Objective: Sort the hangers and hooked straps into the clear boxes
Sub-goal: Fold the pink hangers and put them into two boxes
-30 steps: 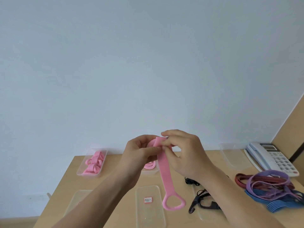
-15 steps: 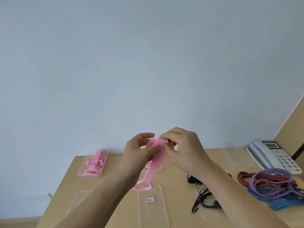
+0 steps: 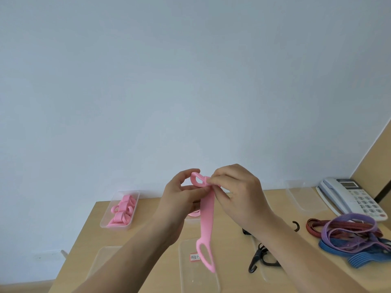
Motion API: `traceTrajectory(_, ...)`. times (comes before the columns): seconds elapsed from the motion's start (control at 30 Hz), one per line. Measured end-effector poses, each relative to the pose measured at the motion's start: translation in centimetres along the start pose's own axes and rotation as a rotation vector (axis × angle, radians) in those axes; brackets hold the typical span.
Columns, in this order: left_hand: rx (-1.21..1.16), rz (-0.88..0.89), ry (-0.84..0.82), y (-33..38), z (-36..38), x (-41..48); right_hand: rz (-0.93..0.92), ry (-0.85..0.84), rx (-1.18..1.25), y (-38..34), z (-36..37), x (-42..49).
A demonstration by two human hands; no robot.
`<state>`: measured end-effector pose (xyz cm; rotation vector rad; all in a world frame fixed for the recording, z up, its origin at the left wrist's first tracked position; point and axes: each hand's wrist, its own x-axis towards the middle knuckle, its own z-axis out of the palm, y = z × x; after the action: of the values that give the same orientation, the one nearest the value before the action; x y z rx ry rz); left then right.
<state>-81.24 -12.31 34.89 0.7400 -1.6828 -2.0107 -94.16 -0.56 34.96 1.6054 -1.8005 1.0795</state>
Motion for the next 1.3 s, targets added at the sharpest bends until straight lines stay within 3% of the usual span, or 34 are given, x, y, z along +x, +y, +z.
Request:
traceTrajectory(0.13,0.012,0.029,-0.022,-0.2,-0.1,0.0,0.014,0.019,-0.009,-0.2,0.1,-0.3)
traceTrajectory(0.33,0.097,0.092,-0.04,-0.6,0.0,-0.1,0.111,-0.098,0.091,-0.7,-1.4,0.7)
traceTrajectory(0.47,0.107,0.123,-0.021,-0.7,0.3,-0.1,0.292,-0.282,0.026,-0.1,-1.3,1.3)
traceTrajectory(0.6,0.083,0.132,0.008,-0.8,0.2,0.1,0.284,-0.443,0.09,0.1,-1.0,1.4)
traceTrajectory(1.0,0.17,0.063,0.029,-1.5,0.2,0.2,0.388,-0.232,0.159,0.0,-1.1,1.4)
traceTrajectory(1.3,0.077,0.034,-0.122,-1.2,0.1,0.1,0.257,-0.094,-0.012,0.2,-0.2,0.2)
